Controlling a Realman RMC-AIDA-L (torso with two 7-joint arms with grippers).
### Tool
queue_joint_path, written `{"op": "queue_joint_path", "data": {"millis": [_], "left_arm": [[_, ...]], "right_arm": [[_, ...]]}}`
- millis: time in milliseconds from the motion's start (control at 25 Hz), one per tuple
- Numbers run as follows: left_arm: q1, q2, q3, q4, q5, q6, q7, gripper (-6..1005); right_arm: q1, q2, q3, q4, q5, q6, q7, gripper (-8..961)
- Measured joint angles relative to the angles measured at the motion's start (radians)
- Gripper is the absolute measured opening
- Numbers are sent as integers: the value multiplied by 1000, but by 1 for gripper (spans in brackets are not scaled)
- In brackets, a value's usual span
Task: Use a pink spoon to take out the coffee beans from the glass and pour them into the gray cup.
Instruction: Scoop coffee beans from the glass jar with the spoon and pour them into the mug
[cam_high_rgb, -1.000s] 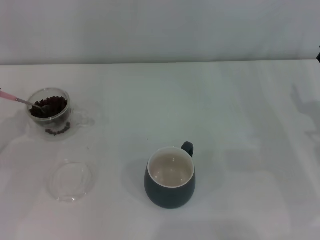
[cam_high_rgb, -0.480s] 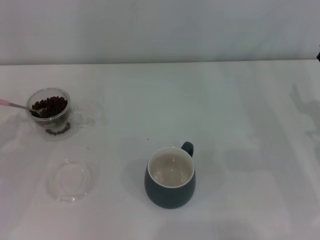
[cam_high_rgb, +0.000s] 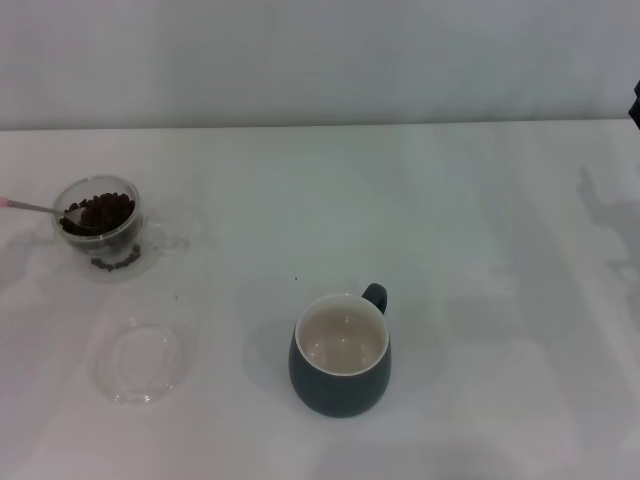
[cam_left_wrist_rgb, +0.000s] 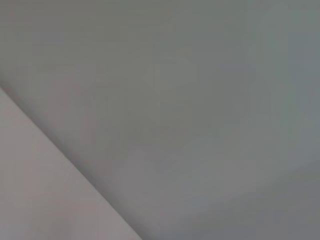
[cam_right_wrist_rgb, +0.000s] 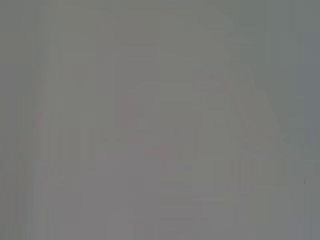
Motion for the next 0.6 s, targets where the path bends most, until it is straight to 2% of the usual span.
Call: {"op": "queue_joint_path", "data": {"millis": [240,400,600], "left_arm": [[17,1,-3,0,-13,-18,-8,137],[54,-5,-4,-2,-99,-20,-2,137],[75,-5,-4,-3,-145,-23,-1,136]], "right_arm": [[0,1,-5,1,0,-4,0,857],[0,2,-7,4,-1,-10,0,857],[0,2,-7,6,-2,-12,0,857]]}}
